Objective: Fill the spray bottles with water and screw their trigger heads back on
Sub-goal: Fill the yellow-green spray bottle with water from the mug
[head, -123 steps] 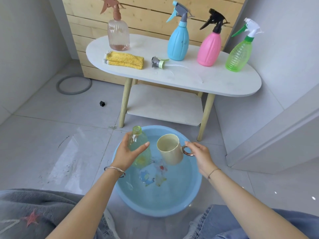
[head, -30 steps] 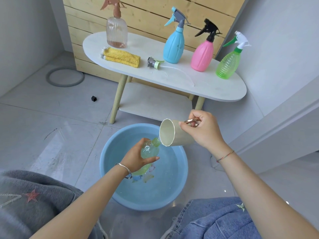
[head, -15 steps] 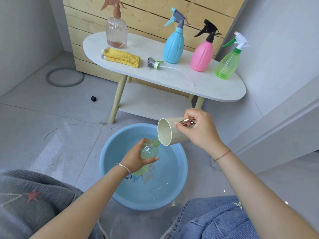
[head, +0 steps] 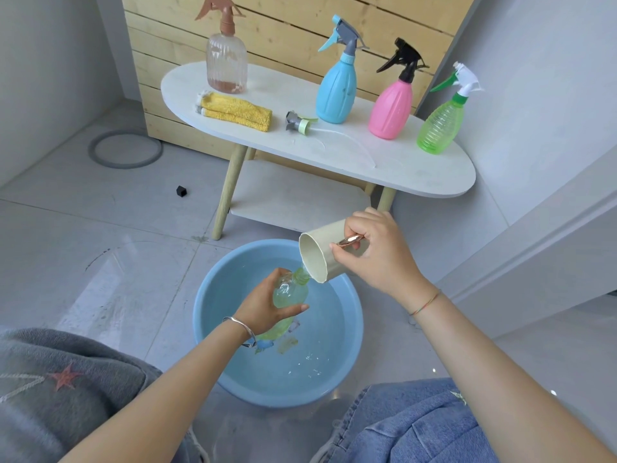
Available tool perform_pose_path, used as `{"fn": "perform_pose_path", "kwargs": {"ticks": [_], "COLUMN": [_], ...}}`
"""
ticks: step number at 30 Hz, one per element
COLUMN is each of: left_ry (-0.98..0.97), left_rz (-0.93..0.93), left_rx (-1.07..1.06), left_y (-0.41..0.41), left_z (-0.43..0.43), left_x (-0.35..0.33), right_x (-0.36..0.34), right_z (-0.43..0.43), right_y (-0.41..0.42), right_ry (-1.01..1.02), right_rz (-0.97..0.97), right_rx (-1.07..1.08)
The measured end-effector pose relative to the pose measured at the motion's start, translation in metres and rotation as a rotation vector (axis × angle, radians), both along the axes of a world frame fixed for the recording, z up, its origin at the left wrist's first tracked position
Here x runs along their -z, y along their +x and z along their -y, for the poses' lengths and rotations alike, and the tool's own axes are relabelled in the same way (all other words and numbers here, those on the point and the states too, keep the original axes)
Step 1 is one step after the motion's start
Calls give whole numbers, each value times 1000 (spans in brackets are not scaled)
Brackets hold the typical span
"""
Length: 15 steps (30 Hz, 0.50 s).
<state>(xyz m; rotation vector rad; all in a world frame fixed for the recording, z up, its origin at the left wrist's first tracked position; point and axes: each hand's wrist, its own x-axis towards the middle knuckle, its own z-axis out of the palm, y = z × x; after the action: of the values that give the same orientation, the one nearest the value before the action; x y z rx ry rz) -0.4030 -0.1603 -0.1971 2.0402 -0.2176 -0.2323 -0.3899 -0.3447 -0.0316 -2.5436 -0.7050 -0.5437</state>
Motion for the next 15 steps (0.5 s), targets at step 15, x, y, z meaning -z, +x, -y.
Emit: {"fn": "perform_pose_path", "kwargs": {"ticks": [15], "left_ry": [-24], "left_rz": [-12], "left_rx": [-23], "left_y": [0], "left_z": [-1], "left_x": [-1], "right_x": [5], "right_z": [-3], "right_y": [1], "right_ry": [1], "right_rz": [7], "right_rx": [-15]}}
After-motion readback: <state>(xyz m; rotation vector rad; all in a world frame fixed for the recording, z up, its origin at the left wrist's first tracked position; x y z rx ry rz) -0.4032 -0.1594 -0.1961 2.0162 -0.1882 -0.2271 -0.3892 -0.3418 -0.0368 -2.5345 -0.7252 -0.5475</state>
